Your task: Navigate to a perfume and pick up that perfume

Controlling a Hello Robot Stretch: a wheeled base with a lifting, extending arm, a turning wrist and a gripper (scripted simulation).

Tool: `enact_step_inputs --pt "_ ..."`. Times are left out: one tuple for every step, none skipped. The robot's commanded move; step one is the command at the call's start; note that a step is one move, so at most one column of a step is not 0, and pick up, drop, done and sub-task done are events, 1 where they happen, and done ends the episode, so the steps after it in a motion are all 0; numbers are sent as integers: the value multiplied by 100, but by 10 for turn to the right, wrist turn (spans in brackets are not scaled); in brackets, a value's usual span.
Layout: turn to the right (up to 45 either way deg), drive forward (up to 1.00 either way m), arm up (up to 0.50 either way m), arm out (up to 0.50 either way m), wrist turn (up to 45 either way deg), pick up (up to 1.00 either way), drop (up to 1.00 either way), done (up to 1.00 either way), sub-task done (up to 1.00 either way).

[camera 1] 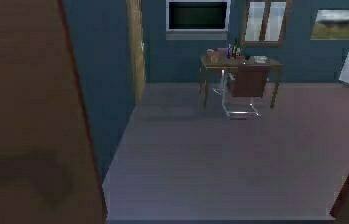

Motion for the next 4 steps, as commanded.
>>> enact_step_inputs --pt "450 0 0 0 0 0 0 0 0" --pt "450 0 0 0 0 0 0 0 0" --pt "120 0 0 0 0 0 0 0 0" --pt "0 100 0 0 0 0 0 0 0"
